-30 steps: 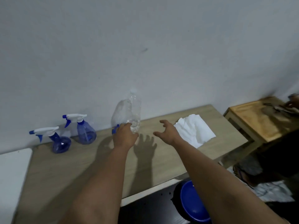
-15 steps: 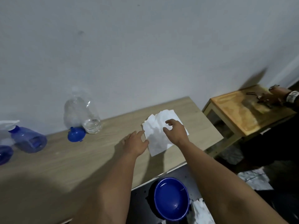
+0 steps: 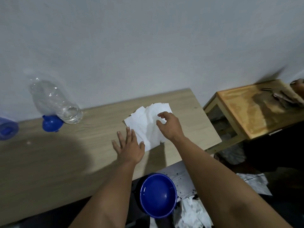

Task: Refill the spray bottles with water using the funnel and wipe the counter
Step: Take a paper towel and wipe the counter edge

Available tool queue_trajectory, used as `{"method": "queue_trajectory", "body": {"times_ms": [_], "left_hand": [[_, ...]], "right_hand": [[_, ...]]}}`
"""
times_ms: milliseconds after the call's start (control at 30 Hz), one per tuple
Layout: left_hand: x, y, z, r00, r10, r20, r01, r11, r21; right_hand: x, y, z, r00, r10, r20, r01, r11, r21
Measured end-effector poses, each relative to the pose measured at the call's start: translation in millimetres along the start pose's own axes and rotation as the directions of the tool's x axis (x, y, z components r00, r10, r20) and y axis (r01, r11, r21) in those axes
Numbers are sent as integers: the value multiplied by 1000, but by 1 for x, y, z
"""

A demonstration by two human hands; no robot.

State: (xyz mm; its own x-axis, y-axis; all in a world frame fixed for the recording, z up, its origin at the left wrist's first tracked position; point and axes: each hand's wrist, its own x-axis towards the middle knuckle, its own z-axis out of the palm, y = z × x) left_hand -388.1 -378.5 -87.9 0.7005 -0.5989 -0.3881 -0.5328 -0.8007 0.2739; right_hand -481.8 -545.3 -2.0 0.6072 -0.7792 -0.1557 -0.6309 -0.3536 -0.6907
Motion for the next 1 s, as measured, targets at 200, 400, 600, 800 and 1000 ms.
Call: {"method": "queue_trajectory", "body": {"times_ms": [200,400,600,800,1000], "left_hand": [[-2,-2,-17,979,58,-196,-53,998,30],[-2,8,-49,936,-49,-349,-68,946,-316],[2,21,-75,940,-249,-232,-12,657,-754],[8,24,-90,934,-348,-78,93,447,-890],[-3,29,-111,944,-322,-75,77,433,-898]], "right_hand": [[4,-1,-4,1000,-12,22,12,1000,20],[1,-5,-10,1000,-16,-6,16,998,66],[-6,-8,-16,1000,-12,-9,12,997,78],[-12,-12,-22,1000,-11,-27,13,996,83],[-19,-21,-33,998,-26,-51,31,995,94]]}}
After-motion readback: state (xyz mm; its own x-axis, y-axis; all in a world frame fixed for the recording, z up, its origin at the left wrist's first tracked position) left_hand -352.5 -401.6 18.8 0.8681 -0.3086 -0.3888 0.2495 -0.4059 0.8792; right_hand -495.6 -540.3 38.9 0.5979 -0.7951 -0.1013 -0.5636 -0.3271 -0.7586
